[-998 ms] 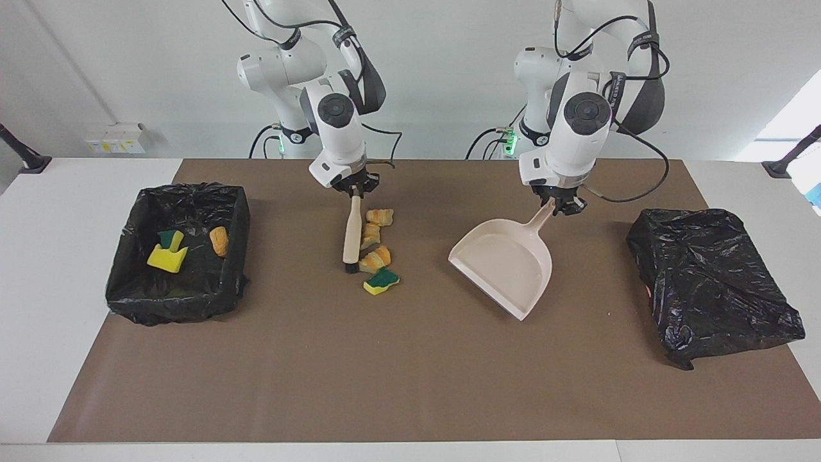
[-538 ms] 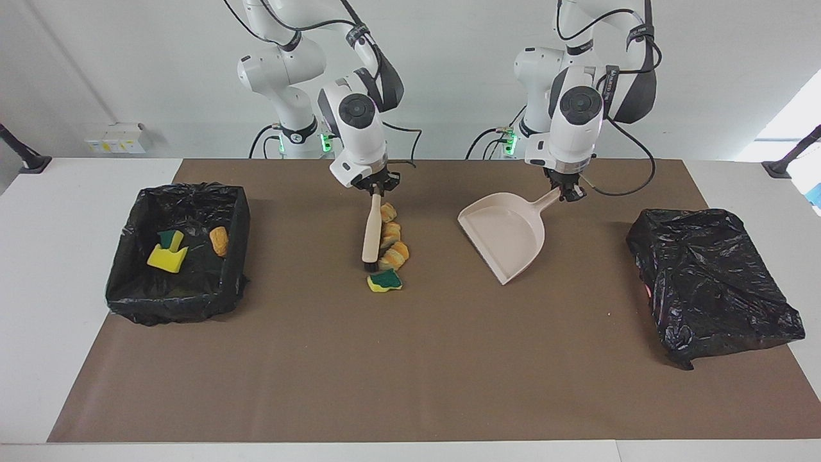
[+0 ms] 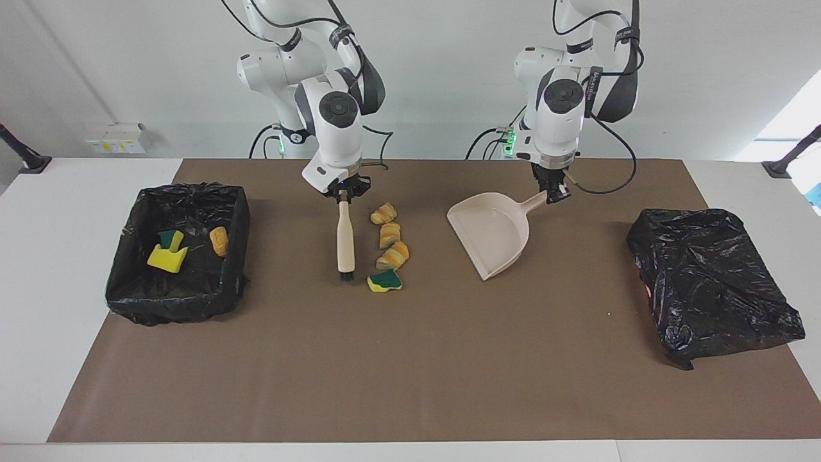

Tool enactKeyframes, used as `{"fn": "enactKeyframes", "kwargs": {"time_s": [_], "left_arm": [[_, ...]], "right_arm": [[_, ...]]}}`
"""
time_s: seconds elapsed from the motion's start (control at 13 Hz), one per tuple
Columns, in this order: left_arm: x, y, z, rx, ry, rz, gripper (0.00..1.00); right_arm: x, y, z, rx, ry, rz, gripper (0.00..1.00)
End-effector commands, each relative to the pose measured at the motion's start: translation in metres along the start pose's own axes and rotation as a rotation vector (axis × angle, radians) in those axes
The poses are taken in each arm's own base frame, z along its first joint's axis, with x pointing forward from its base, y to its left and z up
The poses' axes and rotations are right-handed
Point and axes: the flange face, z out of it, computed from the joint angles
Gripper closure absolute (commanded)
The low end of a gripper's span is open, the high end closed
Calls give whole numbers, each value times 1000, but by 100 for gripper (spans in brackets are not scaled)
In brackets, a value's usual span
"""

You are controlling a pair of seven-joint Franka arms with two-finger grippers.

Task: Sweep and dump trash in bin
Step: 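Sweep the bread and sponge into the dustpan with the right gripper's brush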

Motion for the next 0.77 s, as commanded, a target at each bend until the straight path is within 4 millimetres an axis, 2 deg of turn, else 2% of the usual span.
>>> {"fn": "enactKeyframes", "kwargs": {"time_s": [0.0, 0.23, 0.31, 0.38, 0.54, 0.69], "left_arm": [[8, 10, -1, 37, 14, 16, 100], [12, 7, 3, 44, 23, 25, 100], [18, 7, 8, 41, 21, 34, 100], [22, 9, 9, 37, 27, 34, 100], [23, 8, 9, 35, 33, 23, 100], [23, 8, 9, 32, 35, 21, 100]], "right_arm": [[21, 10, 8, -20, 48, -74, 100], [52, -11, 22, -22, 63, -112, 100], [57, -31, 28, -25, 54, -144, 100], [51, -60, 30, -22, 49, -178, 100], [37, -93, 28, 2, 29, -217, 100], [24, -137, 24, 106, 5, -226, 100]]}}
